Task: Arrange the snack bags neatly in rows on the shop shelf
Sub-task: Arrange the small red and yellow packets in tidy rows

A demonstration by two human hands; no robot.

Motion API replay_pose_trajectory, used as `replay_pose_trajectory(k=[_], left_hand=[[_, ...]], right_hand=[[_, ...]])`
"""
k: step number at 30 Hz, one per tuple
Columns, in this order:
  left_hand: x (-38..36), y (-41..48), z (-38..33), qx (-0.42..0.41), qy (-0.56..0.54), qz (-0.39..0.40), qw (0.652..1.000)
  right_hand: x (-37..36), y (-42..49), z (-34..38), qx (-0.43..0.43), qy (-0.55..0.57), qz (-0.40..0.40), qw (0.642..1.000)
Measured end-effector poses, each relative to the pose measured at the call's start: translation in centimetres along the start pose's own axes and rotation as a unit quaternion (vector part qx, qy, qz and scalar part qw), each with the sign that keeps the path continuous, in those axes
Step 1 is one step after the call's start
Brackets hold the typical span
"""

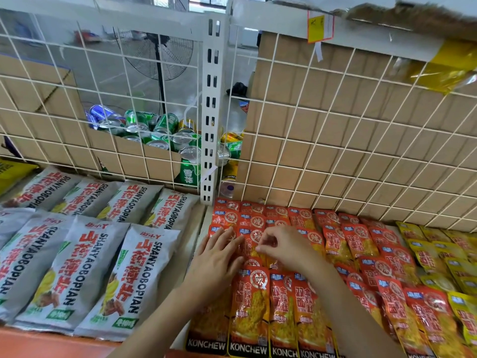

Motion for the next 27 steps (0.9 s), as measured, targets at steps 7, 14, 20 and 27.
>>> replay_pose_trajectory(k=[7, 14, 20, 27], left_hand=[[-0.4, 0.1, 0.2, 0.000, 0.008, 0.004, 1.000], [0.7, 0.7, 0.0, -0.006, -0.004, -0.007, 1.000], [2.4, 3.7, 1.0, -0.001, -0.024, -0.045, 0.999], [2.0, 5.5, 1.1, -0.042, -0.023, -0.022, 0.999]], right_hand=[[-1.2, -0.8, 0.5, 0.014, -0.023, 0.038, 0.999], [-1.0, -0.7, -0.2, 0.005, 0.037, 0.020, 0.999], [-0.6, -0.5, -0.5, -0.001, 0.064, -0.014, 0.998], [-0.5, -0.3, -0.7, -0.012, 0.074, -0.029, 0.997]])
Point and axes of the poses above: each hand's wrist, its own y-axis towards the middle knuckle, its own x-axis out of the back of the hand, z = x × y, the point moved 9 cm from there along y, towards the middle knuckle, and after that the axes turned 7 degrees about -x, right-handed, at the moved point
